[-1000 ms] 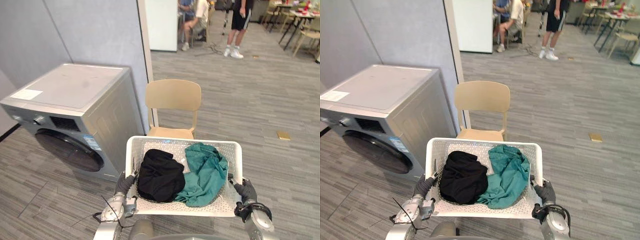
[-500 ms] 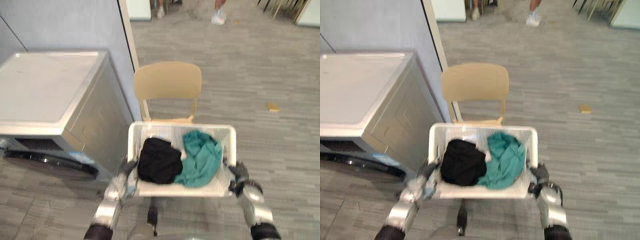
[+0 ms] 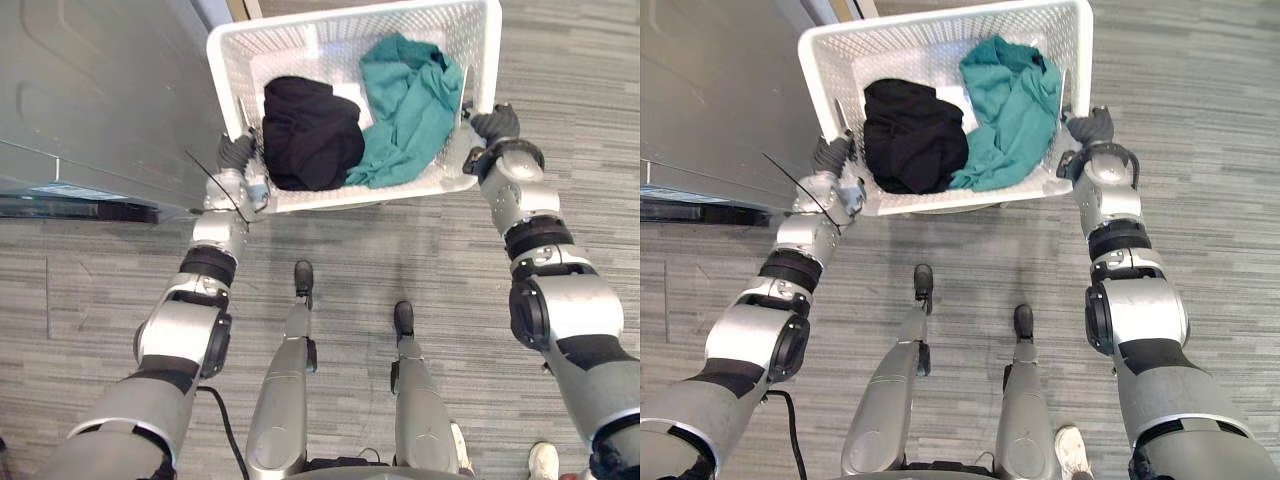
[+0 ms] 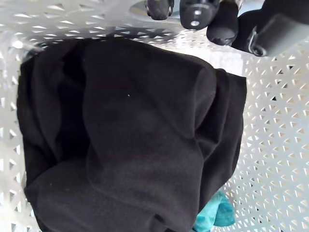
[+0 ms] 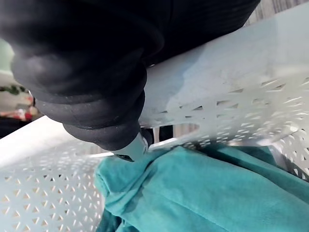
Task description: Pick up the laundry basket with both hands and put the clothes into the washing machine.
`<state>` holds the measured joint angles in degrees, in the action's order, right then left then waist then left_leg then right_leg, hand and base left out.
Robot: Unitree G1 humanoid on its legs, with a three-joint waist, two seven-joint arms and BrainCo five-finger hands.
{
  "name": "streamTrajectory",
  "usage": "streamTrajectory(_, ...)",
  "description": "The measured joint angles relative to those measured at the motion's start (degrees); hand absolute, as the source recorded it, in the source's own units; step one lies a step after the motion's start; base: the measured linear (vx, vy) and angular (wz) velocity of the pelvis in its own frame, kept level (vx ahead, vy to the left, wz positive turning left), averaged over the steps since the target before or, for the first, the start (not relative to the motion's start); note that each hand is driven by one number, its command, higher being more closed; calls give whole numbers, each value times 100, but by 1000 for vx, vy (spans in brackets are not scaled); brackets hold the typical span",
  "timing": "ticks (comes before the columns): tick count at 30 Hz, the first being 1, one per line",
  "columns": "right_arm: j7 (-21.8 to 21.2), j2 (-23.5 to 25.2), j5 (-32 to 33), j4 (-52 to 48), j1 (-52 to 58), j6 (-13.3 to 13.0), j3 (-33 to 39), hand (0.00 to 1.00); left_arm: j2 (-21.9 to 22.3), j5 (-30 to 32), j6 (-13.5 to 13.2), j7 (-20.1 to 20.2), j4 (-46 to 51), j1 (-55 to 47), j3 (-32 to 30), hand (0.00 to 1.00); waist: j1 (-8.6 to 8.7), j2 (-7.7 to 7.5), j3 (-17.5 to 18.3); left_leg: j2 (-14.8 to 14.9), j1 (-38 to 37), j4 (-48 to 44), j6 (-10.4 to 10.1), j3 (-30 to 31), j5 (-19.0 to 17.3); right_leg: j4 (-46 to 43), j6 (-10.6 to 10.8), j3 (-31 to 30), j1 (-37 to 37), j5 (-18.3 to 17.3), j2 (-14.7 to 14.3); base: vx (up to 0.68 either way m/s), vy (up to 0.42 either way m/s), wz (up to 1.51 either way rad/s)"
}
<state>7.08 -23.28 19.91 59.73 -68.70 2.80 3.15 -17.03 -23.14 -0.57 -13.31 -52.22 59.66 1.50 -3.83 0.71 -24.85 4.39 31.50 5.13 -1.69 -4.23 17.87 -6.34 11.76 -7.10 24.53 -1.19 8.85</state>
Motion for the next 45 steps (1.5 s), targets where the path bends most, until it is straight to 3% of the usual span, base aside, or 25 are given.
streamTrajectory(6,67,-48,18,-310,-357,-89,-65,100,-74,81,28,79,10,536,-416,100,-59,8,-3,116,313,-3,-3,-23,-1,4,-36,87,279,25,-77,77,-47,-2)
streamTrajectory(7,73,-49,20,-327,-357,-134,-64,0,-67,147,36,81,9,585,-462,100,-49,9,-3,125,337,-4,-4,-33,-1,5,-36,89,299,25,-78,50,-11,-2)
streamTrajectory(8,75,-50,31,-330,-357,-142,-57,0,-67,165,49,81,9,610,-468,100,-49,8,-3,130,349,-4,-5,-39,-2,4,-36,90,308,25,-81,58,-14,-2)
streamTrajectory(9,75,-51,33,-396,-357,-144,-24,0,-65,217,123,88,6,685,-535,0,-51,8,-3,148,379,-4,-7,-54,-5,1,-37,90,338,26,-93,50,-14,-3)
streamTrajectory(17,39,60,321,-496,-354,-113,146,0,43,425,448,38,-26,1056,-1377,0,-63,8,-3,298,491,-18,-46,-221,-40,4,-122,82,473,87,-203,37,-2,-6)
streamTrajectory(30,-182,298,296,-490,95,163,160,0,157,348,506,-89,-38,1367,-2145,0,-19,8,-3,553,502,-340,-86,-597,-70,-165,-196,84,467,51,-386,31,-13,-5)
streamTrajectory(38,-191,236,258,-547,217,237,189,0,332,338,478,-201,-81,1018,-1993,0,-8,10,-2,548,21,-268,-196,-705,-166,-509,-249,109,199,-129,-375,-13,-18,2)
streamTrajectory(42,-272,-92,266,-1420,831,234,-7,0,337,67,427,-248,87,359,-1410,0,21,10,-2,419,-341,-192,-168,-668,-140,-930,-238,231,-7,-442,-255,31,-38,24)
streamTrajectory(45,-378,-262,274,-2001,1368,215,-102,0,342,-98,260,-307,947,-527,-912,0,101,17,4,263,-722,-195,-169,-572,-141,-1207,-231,360,-341,-725,-109,83,-33,32)
